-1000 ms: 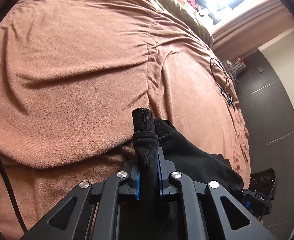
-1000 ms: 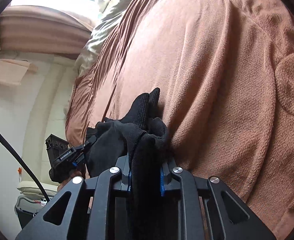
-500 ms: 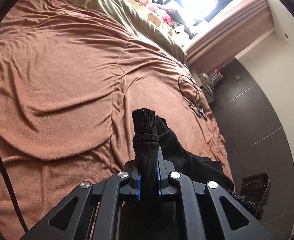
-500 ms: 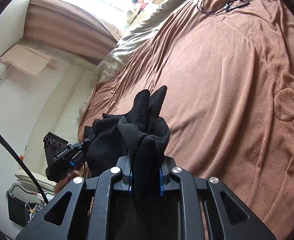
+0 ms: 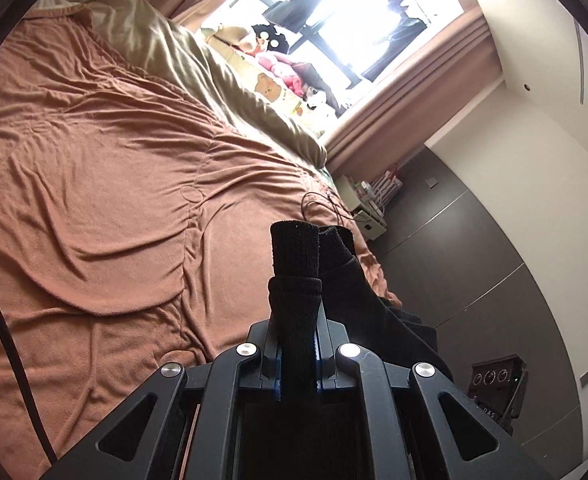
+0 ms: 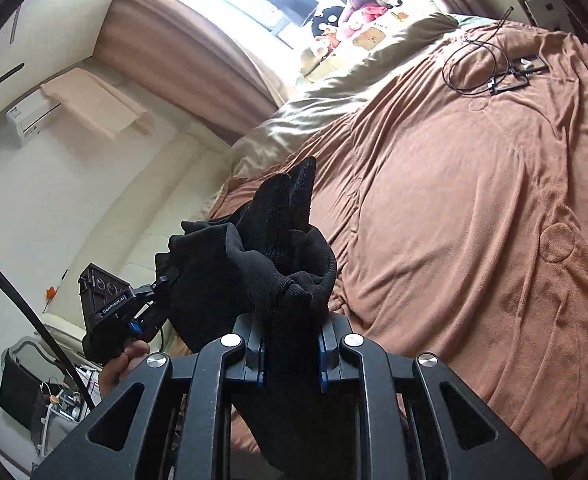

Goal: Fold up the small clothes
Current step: 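Lift the sweatshirt with both grippers and carry it toward the bed head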

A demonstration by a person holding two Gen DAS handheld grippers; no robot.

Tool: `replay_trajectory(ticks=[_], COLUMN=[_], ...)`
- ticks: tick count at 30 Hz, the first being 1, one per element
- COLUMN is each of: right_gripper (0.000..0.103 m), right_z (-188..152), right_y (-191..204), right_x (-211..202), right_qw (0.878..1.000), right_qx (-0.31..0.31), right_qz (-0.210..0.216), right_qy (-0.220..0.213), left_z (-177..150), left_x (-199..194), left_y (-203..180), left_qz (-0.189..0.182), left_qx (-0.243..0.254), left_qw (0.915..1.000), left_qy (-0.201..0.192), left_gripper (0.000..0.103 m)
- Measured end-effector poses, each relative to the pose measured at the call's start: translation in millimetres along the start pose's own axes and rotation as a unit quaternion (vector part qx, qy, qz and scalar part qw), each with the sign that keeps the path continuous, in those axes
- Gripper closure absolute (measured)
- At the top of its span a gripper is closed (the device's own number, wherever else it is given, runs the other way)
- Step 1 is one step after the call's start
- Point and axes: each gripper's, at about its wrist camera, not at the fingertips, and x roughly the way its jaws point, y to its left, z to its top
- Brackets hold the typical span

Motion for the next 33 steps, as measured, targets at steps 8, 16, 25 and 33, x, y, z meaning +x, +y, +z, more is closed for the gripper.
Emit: replay_trajectory(ticks=[8,16,25,33], right_gripper=[0.089,0.089,0.089,0.089], right_z=[-16.6,-30.6,-43.9,-64.1], right_y=[45.2,85.2,129.3,161.9], right_x=[-51.1,-83.5,-92.4,-94.2], right_qw=[0.999,0.995,0.989,0.981], right_qx=[-0.046,-0.087,-0.134,-0.169], right_qz=[0.009,0.024,0.056,0.092], right_qy=[-0.025,-0.036,-0.03,-0.025], left_z=[-4.8,-6.5,-10.9,-28.2], left_x=[-65.5,-125.8,-208.5,-290.1], left_y=[-35.5,-68.7,-89.4,-101.4], left_qz=[-0.026,-0.036,-0.023,0.007], left_qx=[0.014,0.032,0.039,0.048], left_qw=[0.9988,0.9961,0.9921,0.9884], left_qy=[-0.04,-0.074,-0.117,-0.144], left_gripper=[0.093,0.093,0.093,0.093])
